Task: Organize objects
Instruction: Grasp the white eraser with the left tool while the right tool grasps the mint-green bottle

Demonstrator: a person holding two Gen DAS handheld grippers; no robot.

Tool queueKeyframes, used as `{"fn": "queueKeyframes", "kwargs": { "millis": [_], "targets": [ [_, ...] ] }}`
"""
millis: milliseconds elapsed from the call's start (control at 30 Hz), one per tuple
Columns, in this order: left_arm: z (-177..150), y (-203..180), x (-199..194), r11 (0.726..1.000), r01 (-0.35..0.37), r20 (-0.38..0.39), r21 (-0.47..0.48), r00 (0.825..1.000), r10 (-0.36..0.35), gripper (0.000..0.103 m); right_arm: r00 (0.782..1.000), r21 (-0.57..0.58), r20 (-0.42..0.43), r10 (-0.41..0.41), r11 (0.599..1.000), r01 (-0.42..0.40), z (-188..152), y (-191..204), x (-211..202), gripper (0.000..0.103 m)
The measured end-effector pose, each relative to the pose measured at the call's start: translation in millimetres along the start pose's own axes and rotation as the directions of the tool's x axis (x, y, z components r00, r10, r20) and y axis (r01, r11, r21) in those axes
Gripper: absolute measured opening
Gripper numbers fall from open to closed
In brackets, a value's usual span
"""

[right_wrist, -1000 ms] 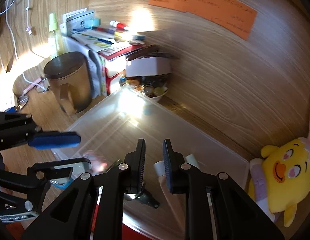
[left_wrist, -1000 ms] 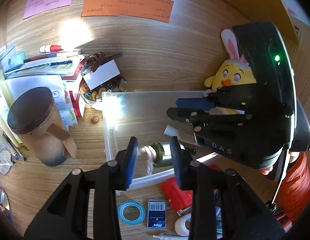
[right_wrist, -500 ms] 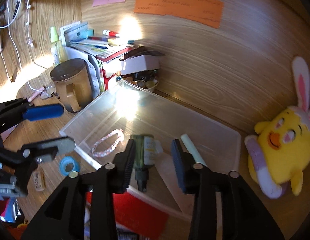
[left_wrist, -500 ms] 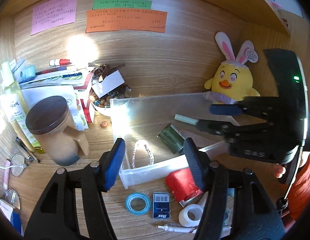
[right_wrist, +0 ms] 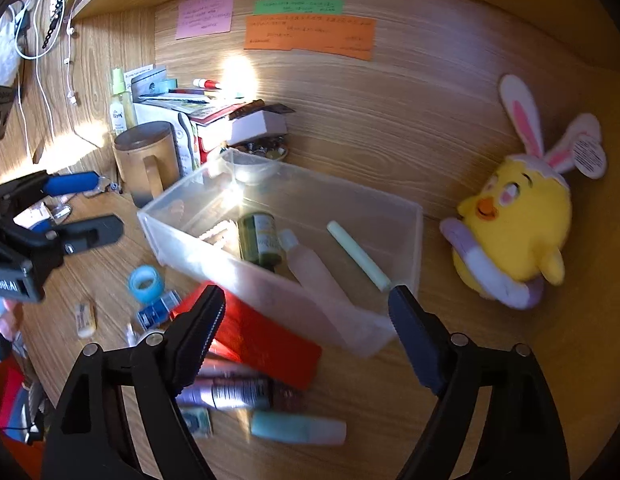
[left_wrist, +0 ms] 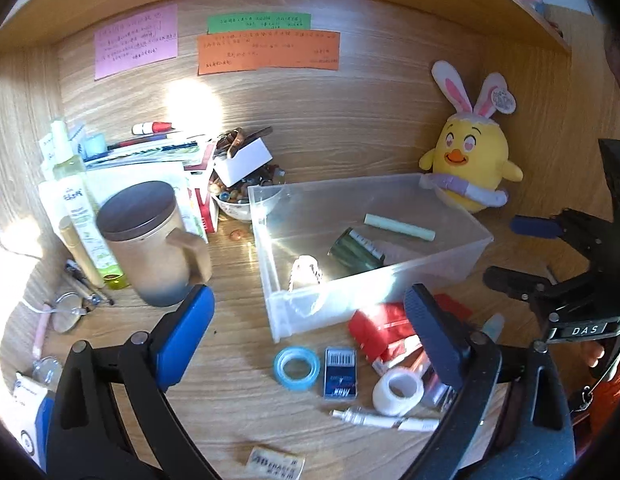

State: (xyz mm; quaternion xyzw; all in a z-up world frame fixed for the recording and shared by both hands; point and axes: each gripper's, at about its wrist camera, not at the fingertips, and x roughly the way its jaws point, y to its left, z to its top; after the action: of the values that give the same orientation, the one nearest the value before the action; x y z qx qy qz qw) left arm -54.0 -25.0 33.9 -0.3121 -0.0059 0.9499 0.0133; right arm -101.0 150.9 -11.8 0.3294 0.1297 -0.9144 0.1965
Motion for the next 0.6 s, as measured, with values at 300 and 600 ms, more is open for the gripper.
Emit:
{"fn": "queueKeyframes", "kwargs": {
  "millis": [300,600],
  "targets": [
    [-26.1,6.5,-22.0,0.999,-0.030,-0.012,0.039,0.999,0.030,0.100,0.998,0.105,-0.061,-0.012,0.994,0.018,-54.5,-15.2,-10.9,0.084],
    [-65.2,21.1,-14.9,0.998,-0.038,-0.127,0.047,0.991,0.044,0.100,0.992,0.162,-0.126,-0.012,0.986,0.033,-89.0,-21.7,-4.1,0.084]
  ]
}}
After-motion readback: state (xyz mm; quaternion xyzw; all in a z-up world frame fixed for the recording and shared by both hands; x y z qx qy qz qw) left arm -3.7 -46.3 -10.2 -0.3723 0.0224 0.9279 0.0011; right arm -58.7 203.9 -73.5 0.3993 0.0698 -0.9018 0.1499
